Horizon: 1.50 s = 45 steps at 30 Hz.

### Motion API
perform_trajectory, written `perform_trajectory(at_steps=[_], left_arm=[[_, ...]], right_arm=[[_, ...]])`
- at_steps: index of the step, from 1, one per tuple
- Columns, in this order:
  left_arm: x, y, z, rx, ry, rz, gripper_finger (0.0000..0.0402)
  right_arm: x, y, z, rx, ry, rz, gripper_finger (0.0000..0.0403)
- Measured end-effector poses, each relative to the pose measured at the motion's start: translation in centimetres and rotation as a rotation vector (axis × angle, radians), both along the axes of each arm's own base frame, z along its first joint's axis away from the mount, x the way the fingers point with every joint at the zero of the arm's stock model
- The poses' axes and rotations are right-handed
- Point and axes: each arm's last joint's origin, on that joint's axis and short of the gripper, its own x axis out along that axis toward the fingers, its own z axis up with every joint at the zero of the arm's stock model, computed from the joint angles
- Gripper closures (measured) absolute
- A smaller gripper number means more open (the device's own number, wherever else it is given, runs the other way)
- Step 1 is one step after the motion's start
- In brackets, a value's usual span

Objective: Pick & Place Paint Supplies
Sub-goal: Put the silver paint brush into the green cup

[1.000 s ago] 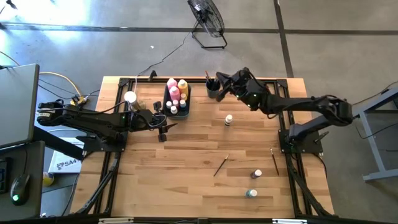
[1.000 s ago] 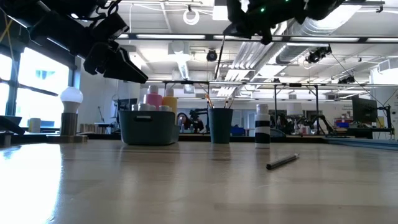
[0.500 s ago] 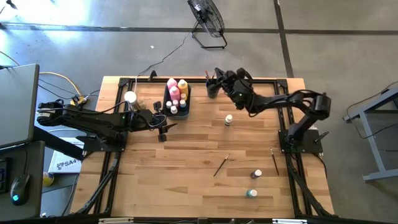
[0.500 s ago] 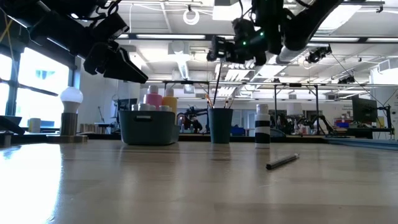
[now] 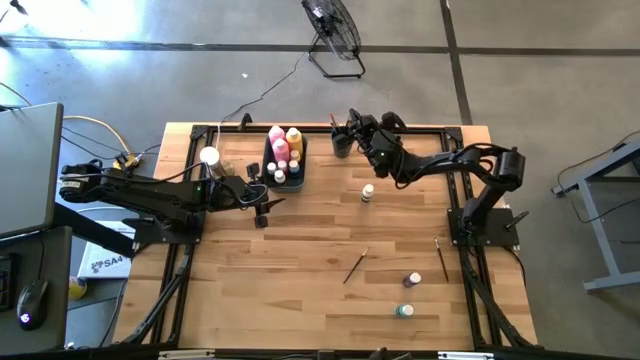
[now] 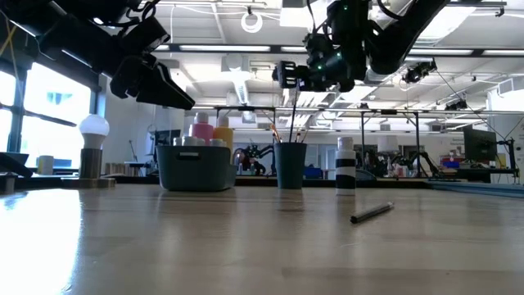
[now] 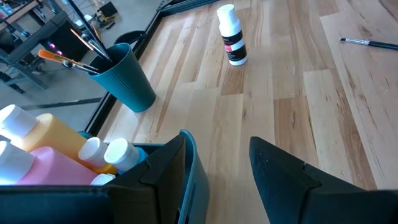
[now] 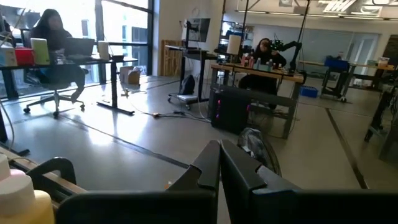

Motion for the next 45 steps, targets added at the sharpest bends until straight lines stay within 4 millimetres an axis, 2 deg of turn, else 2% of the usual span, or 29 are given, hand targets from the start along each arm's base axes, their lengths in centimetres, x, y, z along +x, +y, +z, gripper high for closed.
perform_trajectory(at_steps=[4,12,19,39,45], left_arm=[[0.0,0.0,0.0,0.0,0.0,0.0,0.0226],[0.0,0.0,0.0,0.0,0.0,0.001,0.0226],[0.0,0.0,0.0,0.0,0.0,0.0,0.0226],[0.0,0.0,0.0,0.0,0.0,0.0,0.0226],[0.0,0.0,0.0,0.0,0.0,0.0,0.0226]], right_arm=[[0.0,0.0,-0.3,0.014,0.012,0.001,0.04],[0.7,-0.8,-3.2,0.054,0.082,-0.023,0.04],[0.9,-1.1,-4.3,0.078,0.086,-0.026,0.04],[1.1,-1.0,-4.9,0.115,0.101,0.031,0.0399],[1.1,-1.0,-4.9,0.093,0.143,0.03,0.0351]])
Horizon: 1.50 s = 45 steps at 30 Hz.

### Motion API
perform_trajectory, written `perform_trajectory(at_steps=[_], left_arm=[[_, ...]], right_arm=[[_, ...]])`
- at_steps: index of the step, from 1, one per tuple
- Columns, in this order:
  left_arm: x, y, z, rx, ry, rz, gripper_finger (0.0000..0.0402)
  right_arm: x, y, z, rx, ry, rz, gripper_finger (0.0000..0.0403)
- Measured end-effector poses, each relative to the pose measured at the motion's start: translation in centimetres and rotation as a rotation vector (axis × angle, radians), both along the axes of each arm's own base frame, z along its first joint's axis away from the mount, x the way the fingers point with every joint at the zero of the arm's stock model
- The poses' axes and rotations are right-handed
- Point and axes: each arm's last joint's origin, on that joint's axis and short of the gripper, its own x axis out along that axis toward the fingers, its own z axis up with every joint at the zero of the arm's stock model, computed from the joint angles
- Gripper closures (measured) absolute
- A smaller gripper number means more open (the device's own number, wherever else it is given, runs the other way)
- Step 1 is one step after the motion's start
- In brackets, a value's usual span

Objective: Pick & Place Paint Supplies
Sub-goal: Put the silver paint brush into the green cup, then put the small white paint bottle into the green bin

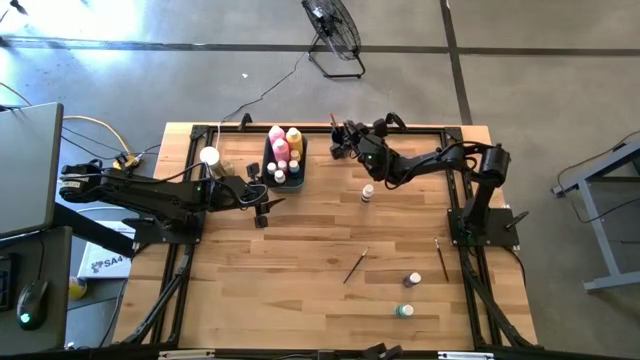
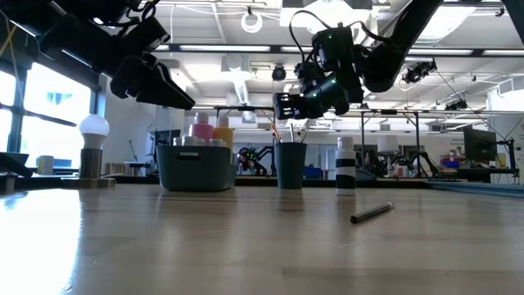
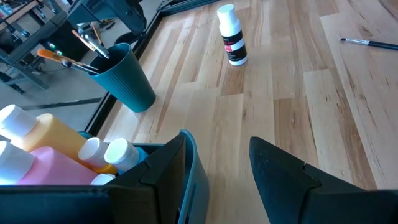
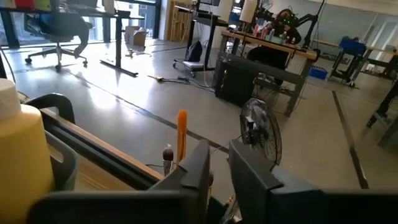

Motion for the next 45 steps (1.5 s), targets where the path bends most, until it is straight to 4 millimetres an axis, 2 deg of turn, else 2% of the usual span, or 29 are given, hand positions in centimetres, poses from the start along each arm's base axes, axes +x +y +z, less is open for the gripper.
perform_trajectory(at_steps=[4,8,12,17,21,28,35,45], left_arm=[[0.0,0.0,0.0,0.0,0.0,0.0,0.0226],[0.0,0.0,0.0,0.0,0.001,0.0,0.0226],[0.0,0.0,-0.1,0.0,0.006,0.0,0.0226],[-0.1,0.0,-0.2,-0.002,0.022,-0.001,0.0226],[-0.1,0.0,-0.2,-0.006,0.022,-0.004,0.0226],[-0.1,0.0,-0.2,-0.048,0.008,0.013,0.0226],[-0.1,0.0,-0.3,-0.05,0.012,0.013,0.0226],[-0.1,0.0,-0.3,-0.05,0.012,0.013,0.0226]], right_arm=[[0.1,0.2,0.4,-0.022,-0.013,0.006,0.0303],[0.2,1.0,1.9,-0.108,-0.01,-0.002,0.0274],[-0.2,2.7,4.6,-0.189,0.0,-0.026,0.0267],[-1.2,5.8,8.4,-0.252,0.002,-0.012,0.0266],[-2.1,8.2,10.0,-0.27,0.127,0.001,0.0266],[-4.3,11.3,10.8,-0.208,0.299,0.05,0.0269],[-6.7,14.1,10.7,-0.106,0.357,0.166,0.0286],[-9.5,16.0,8.3,0.19,0.42,0.297,0.0297]])
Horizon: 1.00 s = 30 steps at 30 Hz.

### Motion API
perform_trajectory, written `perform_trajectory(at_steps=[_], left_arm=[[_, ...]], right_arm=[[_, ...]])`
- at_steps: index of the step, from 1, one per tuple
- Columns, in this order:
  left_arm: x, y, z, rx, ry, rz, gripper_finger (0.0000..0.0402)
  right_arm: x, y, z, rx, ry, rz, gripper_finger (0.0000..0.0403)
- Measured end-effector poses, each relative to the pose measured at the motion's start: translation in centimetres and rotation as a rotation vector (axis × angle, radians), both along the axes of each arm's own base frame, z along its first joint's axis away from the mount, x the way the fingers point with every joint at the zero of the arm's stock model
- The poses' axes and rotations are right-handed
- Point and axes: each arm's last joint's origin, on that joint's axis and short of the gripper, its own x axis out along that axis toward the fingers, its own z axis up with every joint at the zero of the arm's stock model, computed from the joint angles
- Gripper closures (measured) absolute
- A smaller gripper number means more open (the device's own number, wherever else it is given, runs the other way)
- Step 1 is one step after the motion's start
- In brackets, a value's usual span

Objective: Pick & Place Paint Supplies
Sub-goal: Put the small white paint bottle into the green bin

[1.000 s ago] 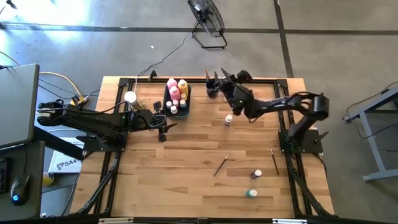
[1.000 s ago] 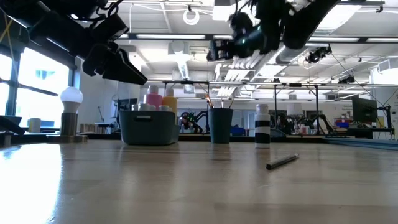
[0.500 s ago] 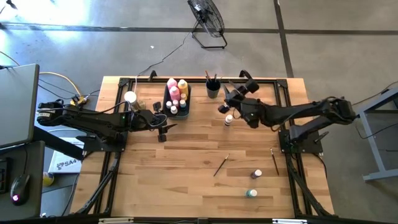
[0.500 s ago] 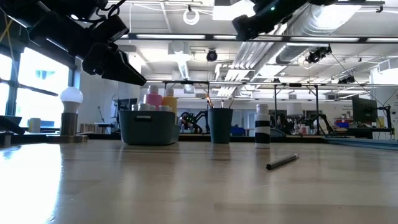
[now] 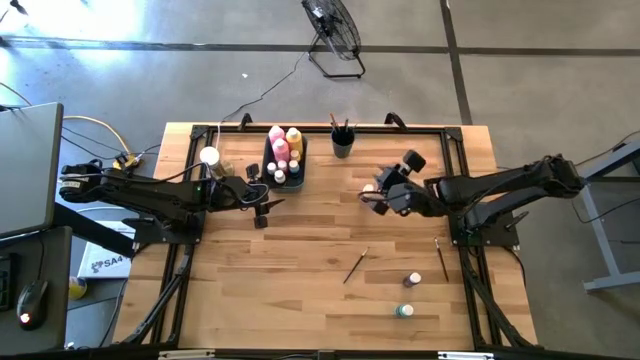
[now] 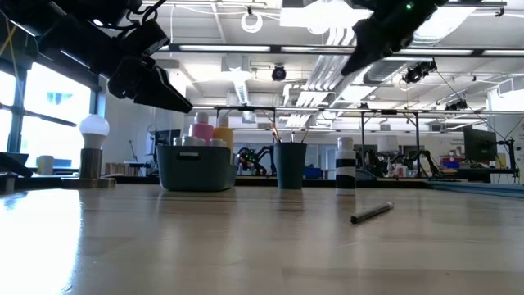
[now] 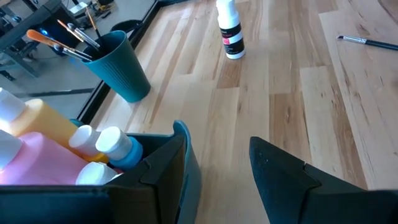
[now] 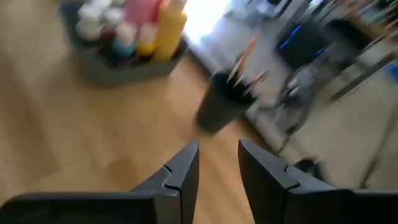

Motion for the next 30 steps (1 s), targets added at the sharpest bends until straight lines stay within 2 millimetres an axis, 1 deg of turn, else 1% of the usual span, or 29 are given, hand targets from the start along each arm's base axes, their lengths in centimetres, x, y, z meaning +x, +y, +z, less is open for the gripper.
perform_trajectory(at_steps=[4,8,13,18,21,26,28,30], left_arm=[[0.0,0.0,0.0,0.0,0.0,0.0,0.0226],[0.0,0.0,0.1,0.0,-0.011,0.0,0.0226],[0.1,0.0,0.1,0.0,-0.014,0.0,0.0226],[0.0,0.0,0.1,0.0,-0.013,0.0,0.0226],[0.0,0.0,0.1,0.0,-0.011,0.0,0.0226],[0.0,0.0,0.1,0.001,-0.012,0.0,0.0226],[0.1,0.0,0.1,0.001,-0.016,0.0,0.0226],[0.1,0.0,0.1,0.001,-0.016,0.0,0.0226]], right_arm=[[-0.5,0.2,-1.1,0.182,0.041,0.018,0.0298],[-0.5,0.5,-1.7,0.313,0.037,0.011,0.0299],[-0.2,0.8,-2.3,0.413,0.071,0.046,0.0299],[-0.2,0.9,-2.9,0.472,0.114,0.063,0.0299],[0.0,0.6,-3.0,0.488,0.067,-0.002,0.0298],[0.3,-0.9,-3.0,0.622,-0.166,-0.274,0.0298],[0.4,-1.3,-3.0,0.638,-0.189,-0.313,0.0298],[0.3,-1.6,-3.0,0.628,-0.18,-0.314,0.0298]])
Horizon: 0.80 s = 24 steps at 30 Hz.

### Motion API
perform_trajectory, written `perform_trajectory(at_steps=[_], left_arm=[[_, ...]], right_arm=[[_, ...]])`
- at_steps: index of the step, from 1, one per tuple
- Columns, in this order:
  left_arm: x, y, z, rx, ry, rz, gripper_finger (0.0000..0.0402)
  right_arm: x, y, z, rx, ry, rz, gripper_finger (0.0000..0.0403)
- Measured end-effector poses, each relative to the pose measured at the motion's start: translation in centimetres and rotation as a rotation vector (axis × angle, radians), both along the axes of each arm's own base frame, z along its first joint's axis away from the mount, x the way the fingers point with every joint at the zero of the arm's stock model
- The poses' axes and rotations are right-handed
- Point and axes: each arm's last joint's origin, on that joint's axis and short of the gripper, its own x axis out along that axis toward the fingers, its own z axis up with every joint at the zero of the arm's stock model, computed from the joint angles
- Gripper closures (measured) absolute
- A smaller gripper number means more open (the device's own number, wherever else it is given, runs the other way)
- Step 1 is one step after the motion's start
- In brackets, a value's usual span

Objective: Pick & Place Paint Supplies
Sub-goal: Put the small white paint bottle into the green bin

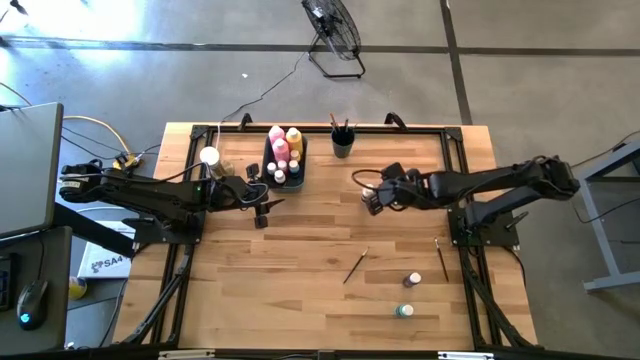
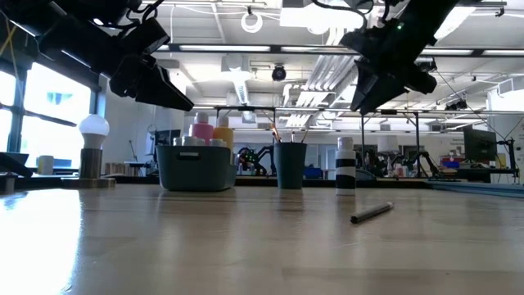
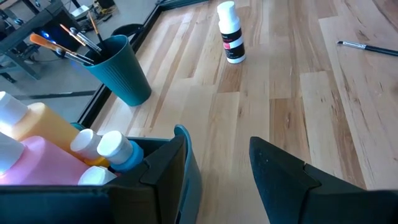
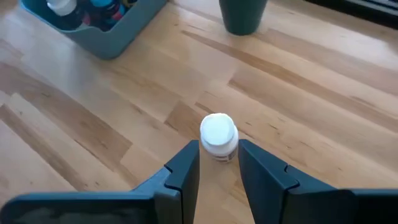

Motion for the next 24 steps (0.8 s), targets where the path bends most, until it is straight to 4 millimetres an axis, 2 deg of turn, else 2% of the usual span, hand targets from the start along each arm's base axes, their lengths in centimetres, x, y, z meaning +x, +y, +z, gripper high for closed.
perform_trajectory(at_steps=[6,16,20,24], left_arm=[[0.0,0.0,0.0,0.0,0.0,0.0,0.0226],[0.0,0.0,0.0,0.0,0.001,0.0,0.0226],[0.0,0.0,0.0,0.0,0.002,0.0,0.0226],[0.0,0.0,0.0,0.0,0.002,0.0,0.0226]], right_arm=[[0.0,-0.6,0.0,-0.049,0.05,0.052,0.0285],[0.8,-0.2,-1.3,0.034,0.104,0.142,0.019],[1.3,-0.4,-2.1,0.126,0.111,0.146,0.018],[1.9,-0.9,-3.1,0.108,0.144,0.113,0.0181]])
